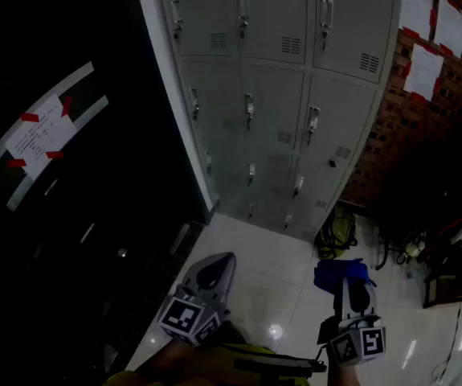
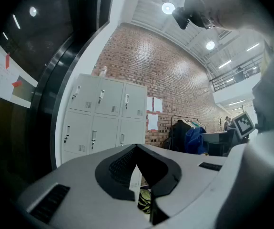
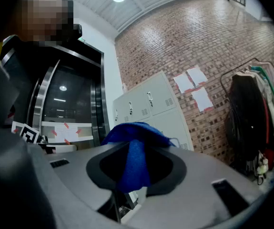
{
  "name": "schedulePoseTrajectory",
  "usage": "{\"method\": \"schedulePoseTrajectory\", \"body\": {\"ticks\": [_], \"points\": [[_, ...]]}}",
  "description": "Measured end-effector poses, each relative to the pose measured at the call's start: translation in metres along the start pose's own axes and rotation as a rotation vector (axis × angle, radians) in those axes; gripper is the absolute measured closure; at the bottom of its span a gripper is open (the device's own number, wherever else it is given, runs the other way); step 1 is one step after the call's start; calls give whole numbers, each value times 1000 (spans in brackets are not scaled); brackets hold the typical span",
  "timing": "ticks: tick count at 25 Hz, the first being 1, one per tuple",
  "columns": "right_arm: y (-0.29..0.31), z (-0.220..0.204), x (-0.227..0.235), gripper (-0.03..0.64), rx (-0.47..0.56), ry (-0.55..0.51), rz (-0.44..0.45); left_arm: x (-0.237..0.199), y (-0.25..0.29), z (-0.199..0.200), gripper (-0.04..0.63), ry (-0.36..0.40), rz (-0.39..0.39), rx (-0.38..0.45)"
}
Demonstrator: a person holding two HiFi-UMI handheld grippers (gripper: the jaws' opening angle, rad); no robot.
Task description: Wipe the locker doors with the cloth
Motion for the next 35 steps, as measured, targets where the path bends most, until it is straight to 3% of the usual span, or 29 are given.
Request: {"method": "schedulePoseTrajectory", "body": {"ticks": [2, 4, 10, 12, 16, 18, 20, 22, 25, 30, 35], "points": [[12, -4, 2, 511, -5, 12, -8, -15, 5, -3, 591, 8, 14, 0], [24, -9, 1, 511, -9, 19, -11, -30, 10, -3, 546, 7, 23, 3], [97, -29, -5, 511, -15, 6, -35, -103, 61, 0, 545, -2, 16, 22], [135, -37, -7, 511, -5, -9, -55, -138, 89, -3, 454, 4, -13, 29], [234, -49, -12, 511, 33, -15, -114, -222, 156, 10, 383, 6, -47, 102], [293, -46, -19, 511, 53, -28, -127, -260, 190, 32, 383, 29, -83, 146], [349, -39, -28, 511, 71, -47, -130, -295, 219, 49, 390, 44, -142, 134], [393, -31, -38, 511, 88, -67, -143, -332, 244, 56, 502, 42, -179, 96], [441, -21, -40, 511, 81, -106, -170, -375, 282, 64, 548, 38, -165, 84], [530, -20, -24, 511, 77, -96, -149, -409, 339, 63, 552, 36, -162, 75], [627, 1, -39, 511, 108, -100, -95, -416, 356, 71, 552, -3, -150, 74]]}}
Point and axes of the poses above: the fingertips, and each gripper's own axes: y forward along the fingers, x to its right, z out of its top, the point moved 3 cm from there along -y, backward along the fingers, and after that the axes turned 2 degrees about x, right-handed, at the moved point
